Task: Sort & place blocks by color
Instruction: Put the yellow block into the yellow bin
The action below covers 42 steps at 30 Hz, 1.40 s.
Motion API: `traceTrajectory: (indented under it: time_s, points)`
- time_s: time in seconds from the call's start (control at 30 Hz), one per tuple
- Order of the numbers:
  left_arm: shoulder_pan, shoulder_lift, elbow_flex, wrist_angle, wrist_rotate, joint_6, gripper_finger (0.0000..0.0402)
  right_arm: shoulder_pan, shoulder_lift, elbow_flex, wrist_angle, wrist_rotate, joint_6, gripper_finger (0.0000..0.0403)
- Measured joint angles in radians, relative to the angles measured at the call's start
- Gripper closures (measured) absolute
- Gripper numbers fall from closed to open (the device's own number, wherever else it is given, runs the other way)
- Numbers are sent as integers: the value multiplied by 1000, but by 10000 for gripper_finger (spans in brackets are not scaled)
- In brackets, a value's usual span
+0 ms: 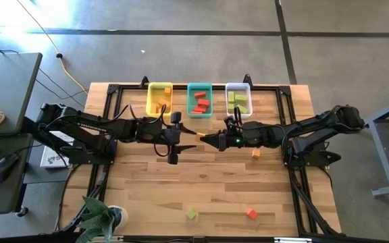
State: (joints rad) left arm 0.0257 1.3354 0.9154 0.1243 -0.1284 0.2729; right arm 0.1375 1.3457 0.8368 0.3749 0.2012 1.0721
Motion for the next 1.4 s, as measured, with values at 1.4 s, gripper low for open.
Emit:
traceTrajectory:
  time_s: [1.4]
  points:
    - [8, 0, 0, 125, -11, 124, 202, -7, 2, 0, 84, 15, 56, 305]
